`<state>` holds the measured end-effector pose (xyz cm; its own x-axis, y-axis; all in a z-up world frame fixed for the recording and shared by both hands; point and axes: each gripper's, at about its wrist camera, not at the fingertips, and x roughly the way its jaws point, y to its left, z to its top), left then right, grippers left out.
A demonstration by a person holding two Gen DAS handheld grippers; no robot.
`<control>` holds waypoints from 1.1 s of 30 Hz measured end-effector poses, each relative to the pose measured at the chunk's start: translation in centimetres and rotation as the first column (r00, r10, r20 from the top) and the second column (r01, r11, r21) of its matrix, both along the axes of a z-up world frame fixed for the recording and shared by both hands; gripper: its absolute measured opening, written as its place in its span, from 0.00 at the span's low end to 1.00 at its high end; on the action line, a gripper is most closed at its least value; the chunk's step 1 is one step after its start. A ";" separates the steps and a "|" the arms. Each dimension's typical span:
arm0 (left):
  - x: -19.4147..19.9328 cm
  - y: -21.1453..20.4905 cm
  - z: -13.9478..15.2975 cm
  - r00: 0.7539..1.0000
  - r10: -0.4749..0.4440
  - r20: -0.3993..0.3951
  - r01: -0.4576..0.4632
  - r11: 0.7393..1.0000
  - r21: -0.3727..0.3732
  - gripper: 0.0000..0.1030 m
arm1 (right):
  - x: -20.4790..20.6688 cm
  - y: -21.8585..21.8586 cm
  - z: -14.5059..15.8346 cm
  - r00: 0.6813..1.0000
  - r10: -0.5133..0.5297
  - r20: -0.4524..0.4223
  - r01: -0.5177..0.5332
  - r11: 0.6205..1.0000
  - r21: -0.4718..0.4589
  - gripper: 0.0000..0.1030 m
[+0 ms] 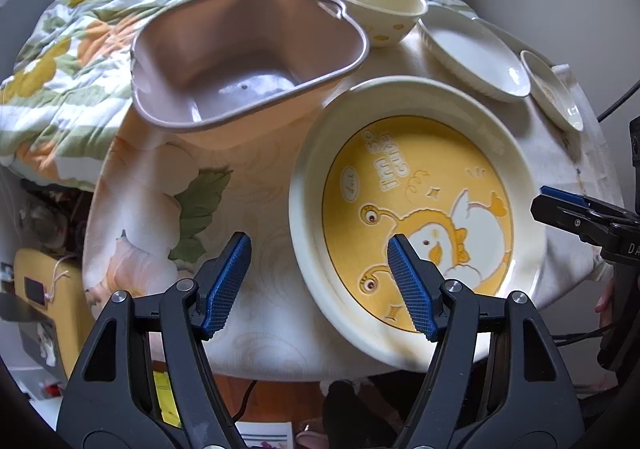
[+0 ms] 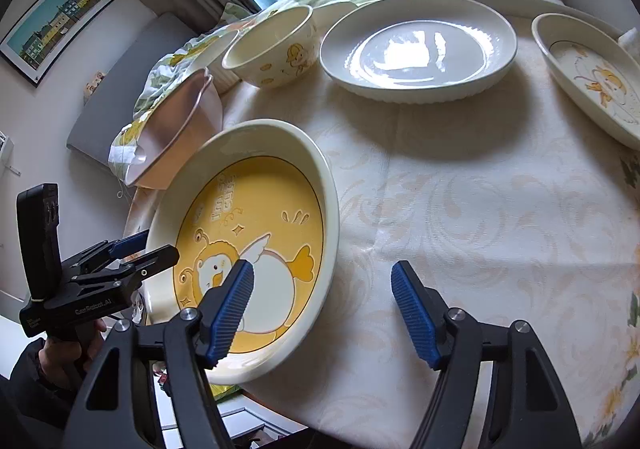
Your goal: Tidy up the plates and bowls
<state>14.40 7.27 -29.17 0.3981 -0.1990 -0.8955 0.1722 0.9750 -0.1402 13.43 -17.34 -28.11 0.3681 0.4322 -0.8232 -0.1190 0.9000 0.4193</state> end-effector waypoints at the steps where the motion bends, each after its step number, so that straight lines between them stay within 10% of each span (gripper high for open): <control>1: -0.3 -0.1 0.7 1.000 -0.002 0.012 0.002 1.000 -0.001 0.67 | -0.3 -0.2 0.8 1.000 -0.006 0.009 0.006 1.000 0.001 0.65; 7: -2.2 -1.5 7.5 0.992 -0.015 0.126 0.017 1.000 -0.016 0.68 | -1.9 -1.6 7.4 0.994 -0.043 0.105 0.045 0.999 -0.017 0.65; 10: -2.5 -2.9 11.0 0.978 -0.002 0.210 0.006 1.000 -0.021 1.00 | -2.2 -3.2 11.4 0.977 -0.091 0.192 0.105 0.993 -0.062 0.77; 12: -2.3 -4.1 12.7 0.963 -0.020 0.269 0.033 0.998 -0.046 1.00 | -1.9 -4.2 13.1 0.968 -0.120 0.221 0.139 0.988 -0.071 0.98; 18: 0.4 -7.2 15.0 0.952 -0.052 0.302 0.076 0.995 -0.070 1.00 | 0.7 -6.6 14.0 0.968 -0.146 0.207 0.185 0.965 -0.185 0.99; 33: 9.9 -12.2 11.5 0.968 0.193 0.158 -0.170 0.975 -0.146 1.00 | 9.8 -14.8 14.1 0.969 -0.067 0.239 0.072 0.997 -0.013 1.00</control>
